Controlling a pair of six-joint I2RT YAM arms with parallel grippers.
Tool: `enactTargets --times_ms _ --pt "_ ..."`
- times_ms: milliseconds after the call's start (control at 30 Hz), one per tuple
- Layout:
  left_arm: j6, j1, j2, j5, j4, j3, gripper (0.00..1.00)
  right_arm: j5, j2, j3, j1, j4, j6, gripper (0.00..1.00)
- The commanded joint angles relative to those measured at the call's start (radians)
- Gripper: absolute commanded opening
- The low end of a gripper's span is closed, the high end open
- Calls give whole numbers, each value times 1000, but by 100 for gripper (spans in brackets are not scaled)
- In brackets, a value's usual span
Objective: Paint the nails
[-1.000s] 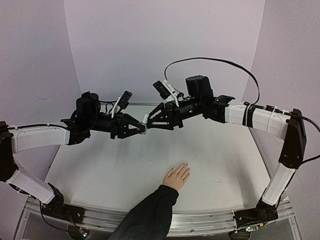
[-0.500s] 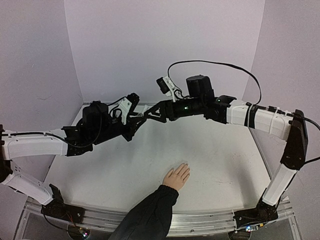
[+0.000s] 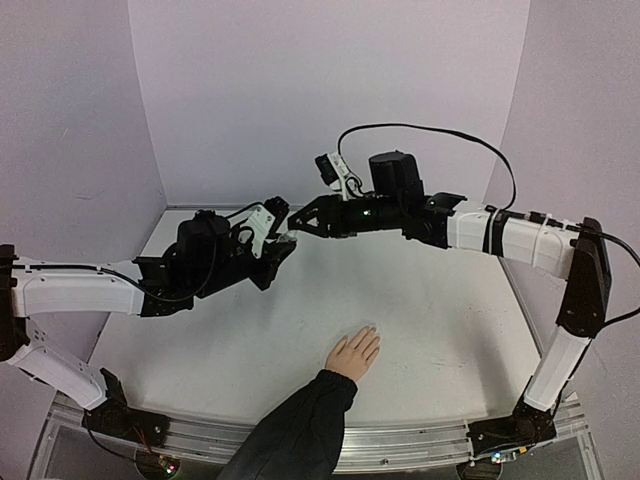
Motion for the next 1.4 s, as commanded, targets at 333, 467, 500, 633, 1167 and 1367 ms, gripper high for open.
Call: enactTargets --times_ms 333,467,500,633,1167,1367 --pt "-70 20 -21 162 34 78 0 -76 35 84 3 54 -71 2" --pt "-321 238 -30 903 64 89 0 -465 -7 31 -3 41 -334 0" --pt "-406 272 -11 1127 125 99 0 -704 -11 18 -2 20 -427 0" --pt "-593 315 63 1533 245 185 0 -895 -29 -9 -8 -3 -474 0" --pt "-187 266 -130 596 57 7 0 -133 -131 -22 -15 -47 -306 85" --pt "-5 163 -154 344 -18 9 0 -61 -71 39 -14 -66 -112 83"
